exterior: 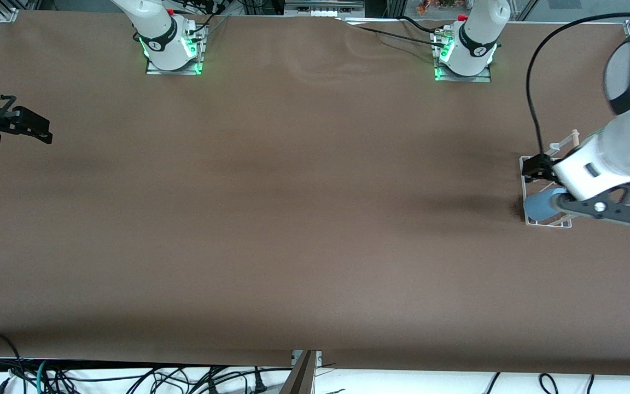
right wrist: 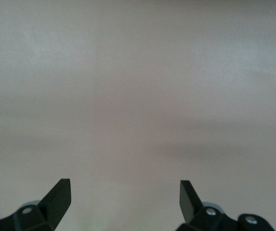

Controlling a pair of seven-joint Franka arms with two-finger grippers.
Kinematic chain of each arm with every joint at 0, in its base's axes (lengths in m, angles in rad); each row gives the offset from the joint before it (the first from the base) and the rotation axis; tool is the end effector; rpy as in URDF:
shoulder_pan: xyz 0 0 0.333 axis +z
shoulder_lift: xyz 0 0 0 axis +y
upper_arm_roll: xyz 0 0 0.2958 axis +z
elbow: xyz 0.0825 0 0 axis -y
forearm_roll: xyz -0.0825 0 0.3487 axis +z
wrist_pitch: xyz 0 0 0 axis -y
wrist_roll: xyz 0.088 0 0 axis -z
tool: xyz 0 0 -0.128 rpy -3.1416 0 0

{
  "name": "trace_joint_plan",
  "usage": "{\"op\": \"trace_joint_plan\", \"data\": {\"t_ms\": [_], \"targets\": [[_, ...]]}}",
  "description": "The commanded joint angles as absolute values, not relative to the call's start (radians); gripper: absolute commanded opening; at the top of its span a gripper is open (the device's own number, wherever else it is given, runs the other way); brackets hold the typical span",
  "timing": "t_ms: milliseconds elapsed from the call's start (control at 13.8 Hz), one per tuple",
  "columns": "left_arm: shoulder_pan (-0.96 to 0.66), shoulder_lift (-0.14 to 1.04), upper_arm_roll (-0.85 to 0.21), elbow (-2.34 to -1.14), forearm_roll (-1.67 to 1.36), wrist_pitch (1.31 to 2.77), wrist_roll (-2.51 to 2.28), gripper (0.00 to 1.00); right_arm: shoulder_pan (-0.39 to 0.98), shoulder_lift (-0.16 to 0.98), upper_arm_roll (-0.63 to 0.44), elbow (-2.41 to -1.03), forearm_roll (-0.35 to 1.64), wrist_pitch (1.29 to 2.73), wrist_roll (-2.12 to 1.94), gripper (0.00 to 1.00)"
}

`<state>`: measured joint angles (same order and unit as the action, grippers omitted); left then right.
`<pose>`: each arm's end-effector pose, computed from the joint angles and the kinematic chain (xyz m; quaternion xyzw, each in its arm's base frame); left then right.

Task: Transfer cup to left arm and place on rack
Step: 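Release the cup on the rack and raise the left gripper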

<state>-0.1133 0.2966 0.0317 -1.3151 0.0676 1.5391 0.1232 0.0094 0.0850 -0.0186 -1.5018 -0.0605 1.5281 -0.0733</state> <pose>0.5941 -0.0424 0.5264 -0.9933 0.1028 0.0370 0.0377 0.5375 -0.0125 0.5650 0.9986 0.0316 -0.0306 0.0298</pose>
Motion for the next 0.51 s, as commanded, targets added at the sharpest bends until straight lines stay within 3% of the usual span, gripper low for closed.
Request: {"op": "trace_joint_plan", "data": {"t_ms": [0,145,434], "targets": [[-0.075,0.051,0.025,-1.634,0.015,1.686,0.074,1.00,0.002,0.092,-0.015,-1.482,-0.043,1.528,-0.075,1.00],[-0.058,-0.018,0.023,-1.718,-0.002,1.700,0.049,1.00,0.002,0.094,-0.015,-1.482,-0.043,1.528,-0.075,1.00],[-0.058,-0.017,0.023,-1.721,-0.002,1.695,0.051,1.00,0.002,0.095,-0.015,-1.480,-0.043,1.529,-0.075,1.00]]}}
